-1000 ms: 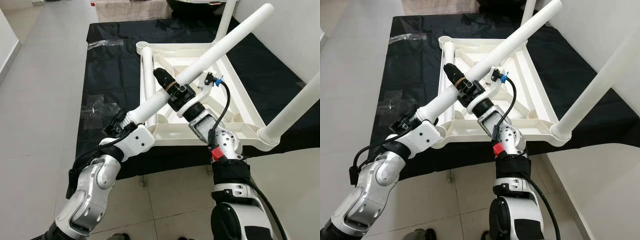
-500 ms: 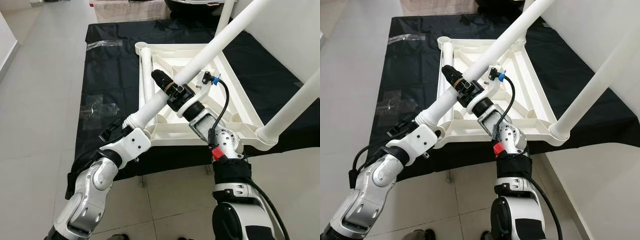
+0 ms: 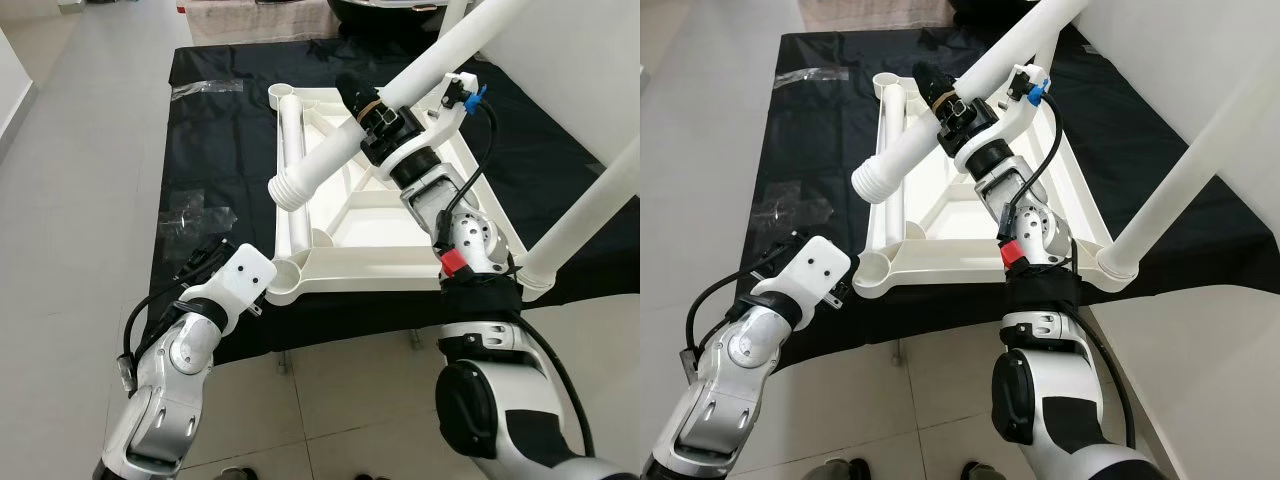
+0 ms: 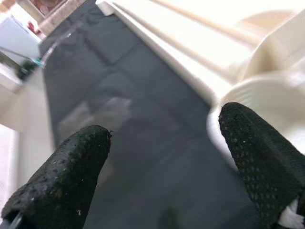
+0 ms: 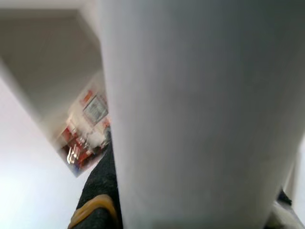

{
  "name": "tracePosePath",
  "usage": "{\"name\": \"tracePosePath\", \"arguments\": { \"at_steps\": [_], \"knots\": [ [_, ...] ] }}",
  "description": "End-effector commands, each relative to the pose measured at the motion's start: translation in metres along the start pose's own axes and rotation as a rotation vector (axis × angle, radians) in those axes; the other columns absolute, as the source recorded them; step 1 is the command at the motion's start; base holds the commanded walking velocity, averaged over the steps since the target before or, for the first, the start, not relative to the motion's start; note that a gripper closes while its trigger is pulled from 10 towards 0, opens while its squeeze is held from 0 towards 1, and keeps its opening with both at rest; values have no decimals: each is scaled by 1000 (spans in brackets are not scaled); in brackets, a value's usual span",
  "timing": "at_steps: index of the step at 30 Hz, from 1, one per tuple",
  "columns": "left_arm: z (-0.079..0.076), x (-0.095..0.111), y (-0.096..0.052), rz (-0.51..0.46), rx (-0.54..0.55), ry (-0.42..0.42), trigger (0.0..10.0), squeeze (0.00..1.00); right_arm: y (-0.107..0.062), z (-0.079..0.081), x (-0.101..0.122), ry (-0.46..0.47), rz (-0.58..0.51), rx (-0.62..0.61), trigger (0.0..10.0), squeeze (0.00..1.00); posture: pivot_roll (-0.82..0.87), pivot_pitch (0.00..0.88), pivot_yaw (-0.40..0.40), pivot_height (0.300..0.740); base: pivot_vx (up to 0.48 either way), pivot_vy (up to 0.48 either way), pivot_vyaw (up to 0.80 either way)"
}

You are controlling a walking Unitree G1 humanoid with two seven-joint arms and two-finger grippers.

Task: Building children table

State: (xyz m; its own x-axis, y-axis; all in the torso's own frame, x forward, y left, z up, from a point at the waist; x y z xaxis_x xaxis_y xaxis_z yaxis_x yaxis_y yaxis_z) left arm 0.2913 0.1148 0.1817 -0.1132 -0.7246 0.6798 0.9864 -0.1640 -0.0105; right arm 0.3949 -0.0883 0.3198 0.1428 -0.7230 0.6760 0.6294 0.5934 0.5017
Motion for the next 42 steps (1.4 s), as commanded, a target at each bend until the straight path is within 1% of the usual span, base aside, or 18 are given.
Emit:
{"name": "tracePosePath", "arguments": {
  "at_steps": [1,2,3,4,6,7,9,11,14,19,26,32,34,36,37,39,40,42],
  "knots": [
    [-3,10,-7,-42,10,-85,10000,0,2,15,-16,-97,132,119,10000,0,97,161,-70,740,0,0,0],
    [-3,10,-7,-42,10,-85,10000,0,2,15,-16,-97,132,119,10000,0,97,161,-70,740,0,0,0],
    [-8,16,-13,-67,13,-160,10000,0,2,14,-23,-144,170,122,10000,0,100,162,-73,740,0,0,0],
    [-8,16,-13,-67,13,-160,10000,0,2,14,-23,-144,170,122,10000,0,100,162,-73,740,0,0,0],
    [-11,21,-26,-79,67,-218,10000,0,5,7,-26,-230,163,71,10000,0,101,162,-72,740,0,0,0],
    [-13,23,-34,-90,88,-259,10000,0,7,-2,-24,-254,126,-6,10000,0,103,159,-74,740,0,0,0],
    [-14,22,-36,-84,84,-270,10000,0,7,-5,-23,-258,112,-32,10000,0,103,159,-74,740,0,0,0],
    [-23,18,-41,-61,40,-313,10000,0,6,-6,-25,-267,100,-38,10000,0,104,159,-78,740,0,0,0],
    [-25,17,-43,-56,25,-326,10000,0,6,-6,-27,-269,99,-33,10000,0,104,160,-77,740,0,0,0],
    [-40,15,-55,-62,-43,-350,10000,0,2,-6,-33,-268,120,-20,10000,0,100,150,-80,740,0,0,800],
    [-52,8,-64,-37,-73,-355,10000,0,3,-8,-32,-289,131,-9,10000,0,100,145,-83,740,0,0,764],
    [-59,0,-67,2,-95,-380,10000,0,2,-11,-28,-304,165,6,10000,0,100,139,-81,740,0,0,0],
    [-60,-1,-67,6,-98,-386,10000,0,0,-11,-28,-310,193,26,10000,0,99,136,-75,740,0,0,0],
    [-62,-1,-68,4,-115,-405,10000,0,-5,-16,-28,-306,270,56,10000,0,100,135,-76,740,0,0,0],
    [-62,-1,-68,4,-115,-405,10000,0,-5,-16,-28,-306,270,56,10000,0,100,135,-76,740,0,0,0],
    [-63,-1,-69,0,-126,-408,10000,0,-15,-18,-23,-285,350,123,10000,0,103,135,-74,740,0,0,0],
    [-63,-1,-69,0,-126,-408,10000,0,-15,-18,-23,-285,350,123,10000,0,103,135,-74,740,0,0,0],
    [-64,-2,-71,-3,-132,-410,10000,0,-23,-16,-15,-260,392,195,10000,0,105,135,-72,740,0,0,0]
  ]
}}
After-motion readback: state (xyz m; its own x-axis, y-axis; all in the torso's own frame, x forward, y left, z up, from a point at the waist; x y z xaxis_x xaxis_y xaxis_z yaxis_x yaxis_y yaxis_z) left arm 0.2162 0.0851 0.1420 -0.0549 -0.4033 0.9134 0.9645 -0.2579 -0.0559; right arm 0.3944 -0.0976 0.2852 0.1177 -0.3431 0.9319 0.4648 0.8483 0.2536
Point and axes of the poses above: a point about 5 cm out from each wrist's last joint towards the gripper, its own y axis pointing out of the wrist towards the gripper, its own x axis along the axis of the wrist's last joint, z = x × y, the point moved 3 cm from there along y, pointing out of the wrist towards the gripper, and after that the axes turned 15 degrees about y, right-handed, at the moved point
